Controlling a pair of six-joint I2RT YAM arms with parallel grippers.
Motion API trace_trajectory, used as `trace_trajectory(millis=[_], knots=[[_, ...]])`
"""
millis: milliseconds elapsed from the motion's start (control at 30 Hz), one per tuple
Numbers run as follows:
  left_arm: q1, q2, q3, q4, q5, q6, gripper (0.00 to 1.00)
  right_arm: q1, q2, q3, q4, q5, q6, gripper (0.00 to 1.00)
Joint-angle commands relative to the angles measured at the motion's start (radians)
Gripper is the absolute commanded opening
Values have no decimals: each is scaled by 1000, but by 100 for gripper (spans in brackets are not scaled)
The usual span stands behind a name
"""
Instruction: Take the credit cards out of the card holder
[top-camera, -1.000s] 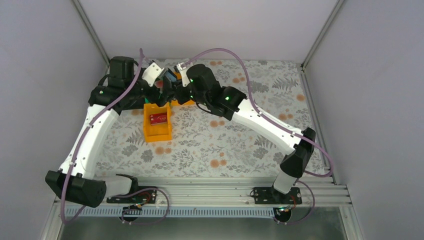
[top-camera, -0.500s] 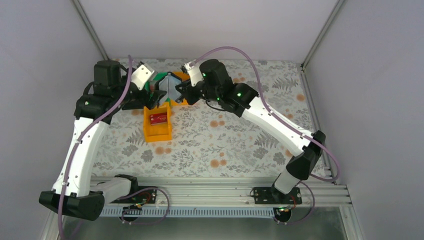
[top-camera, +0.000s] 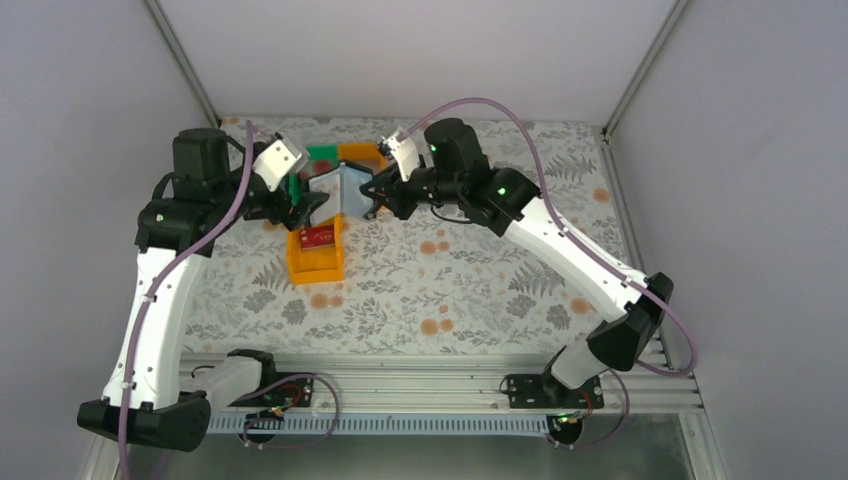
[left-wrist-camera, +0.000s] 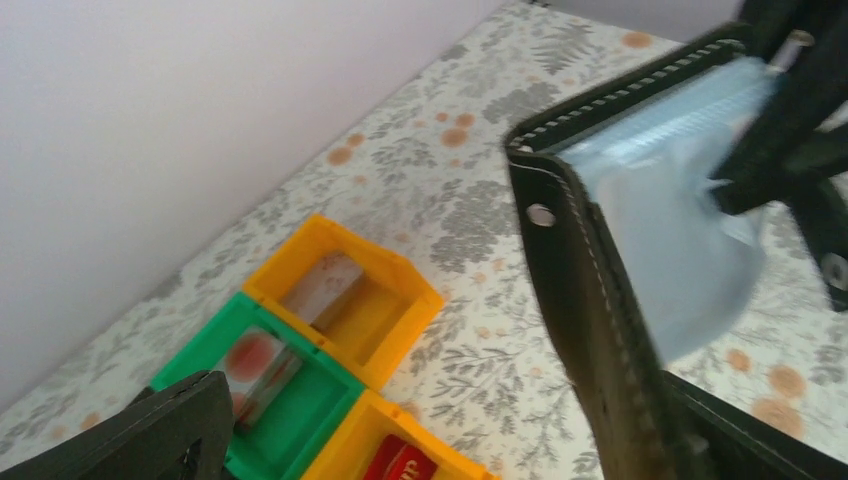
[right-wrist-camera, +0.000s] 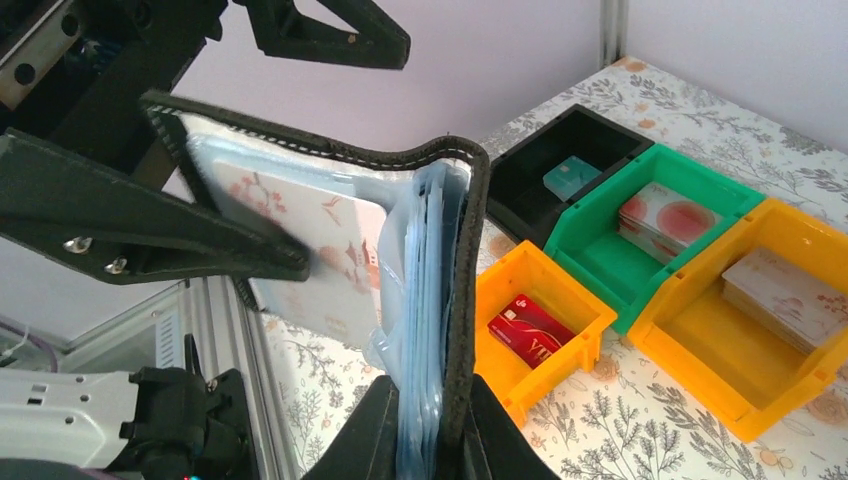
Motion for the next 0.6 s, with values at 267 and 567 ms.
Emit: trace_trajectory(millis=[267,567], knots=[[28,-20,65,-182,189,147,99,-98,-49,-41,-21,-133,-74,4],[28,-20,44,-147,256,95,99,-105,-74,-64,10,-136,-34,4]])
